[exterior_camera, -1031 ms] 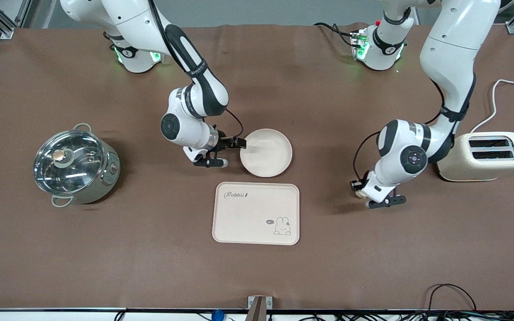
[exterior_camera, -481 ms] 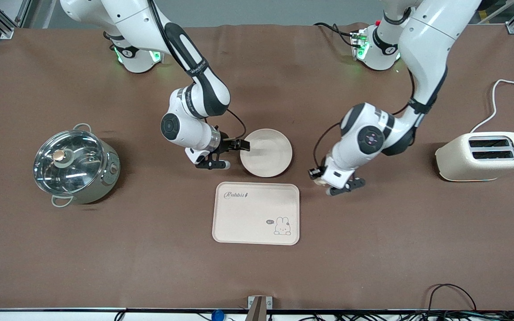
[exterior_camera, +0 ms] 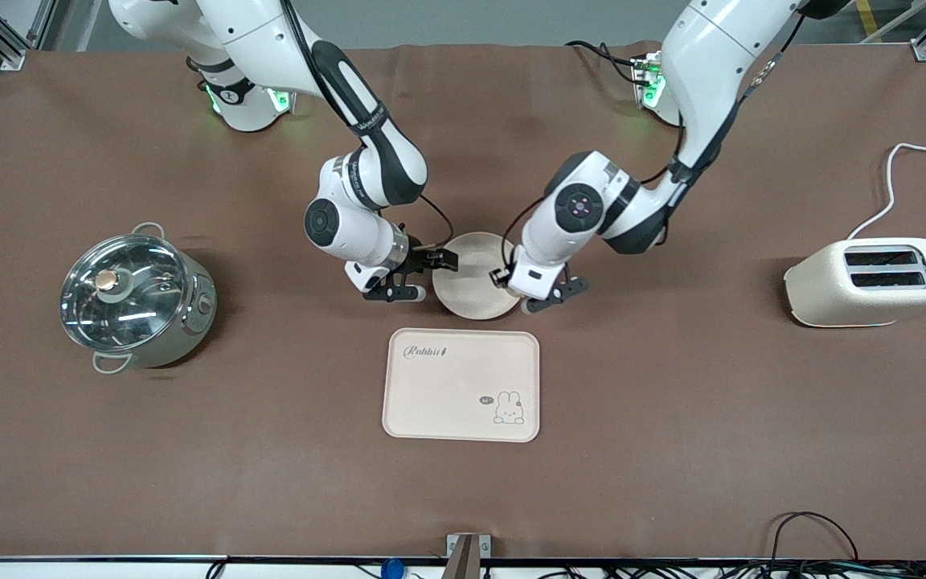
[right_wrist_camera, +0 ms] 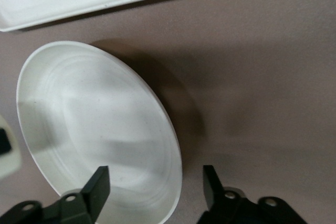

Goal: Place bun in plate and plate on tray
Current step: 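Carry the bun with the left gripper over the white plate, then release the bun onto the plate and raise the left gripper away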

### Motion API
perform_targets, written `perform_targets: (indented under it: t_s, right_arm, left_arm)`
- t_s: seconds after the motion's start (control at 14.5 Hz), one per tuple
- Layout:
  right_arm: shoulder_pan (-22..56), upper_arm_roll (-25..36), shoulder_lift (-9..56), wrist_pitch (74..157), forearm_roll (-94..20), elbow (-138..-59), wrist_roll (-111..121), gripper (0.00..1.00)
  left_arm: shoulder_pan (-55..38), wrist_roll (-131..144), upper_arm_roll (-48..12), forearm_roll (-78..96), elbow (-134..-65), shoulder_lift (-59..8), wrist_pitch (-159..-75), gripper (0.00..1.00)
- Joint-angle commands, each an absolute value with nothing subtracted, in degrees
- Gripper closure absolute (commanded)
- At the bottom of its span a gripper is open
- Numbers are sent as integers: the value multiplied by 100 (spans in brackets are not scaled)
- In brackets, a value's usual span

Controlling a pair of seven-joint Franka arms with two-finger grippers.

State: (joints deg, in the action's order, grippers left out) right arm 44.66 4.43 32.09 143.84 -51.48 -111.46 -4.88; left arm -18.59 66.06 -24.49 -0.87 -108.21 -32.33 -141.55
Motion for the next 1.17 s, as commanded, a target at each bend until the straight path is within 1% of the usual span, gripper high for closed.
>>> perform_targets:
  t_s: [0.0, 0.07, 0.21, 0.28, 0.41, 0.48, 0.55, 0.69, 0.83, 0.89, 0.96, 1.1]
  right_arm:
    - [4500, 483, 3261, 14414, -5282, -11092, -369, 31]
    - [4500, 483, 3261, 14414, -5282, -11092, -317, 37]
    - [4509, 483, 3287, 14431, -5274, -11092, -290, 44]
    - [4517, 483, 3287, 14466, -5273, -11100, -247, 48]
    - [4518, 483, 3296, 14467, -5273, -11109, -185, 52]
    - [4518, 483, 3296, 14467, -5273, -11109, -71, 53]
    - [4518, 483, 3322, 14475, -5273, -11118, 69, 53]
    - [4518, 483, 3383, 14502, -5273, -11109, 123, 53]
    - [4518, 483, 3401, 14555, -5273, -11109, 123, 59]
    - [4509, 492, 3401, 14555, -5273, -11118, 123, 61]
    - [4500, 483, 3401, 14555, -5273, -11118, 123, 67]
    - [4509, 483, 3401, 14546, -5273, -11118, 114, 83]
  left_arm:
    - [-1969, 6803, -2408, -79, -10670, -3436, -14089, 43]
    - [-1969, 6803, -2408, -88, -10679, -3463, -14089, 33]
    - [-1969, 6820, -2408, -88, -10652, -3489, -14089, 8]
    - [-1969, 6820, -2408, -88, -10652, -3454, -14089, 0]
    - [-1916, 6829, -2408, -88, -10617, -3323, -14071, 0]
    - [-1838, 6820, -2408, -88, -10600, -3131, -13932, 0]
    - [-1802, 6794, -2373, -88, -10399, -2964, -13548, 0]
    - [-1610, 6742, -2364, -262, -9628, -2857, -12443, 0]
    - [-1407, 6496, -2373, -780, -8784, -2848, -11317, 0]
    - [-1337, 6399, -2364, -982, -8519, -2830, -11016, 0]
    - [-1232, 6277, -2364, -1219, -8377, -2717, -10813, 0]
    - [-898, 5830, -2382, -1485, -8358, -2384, -10749, 0]
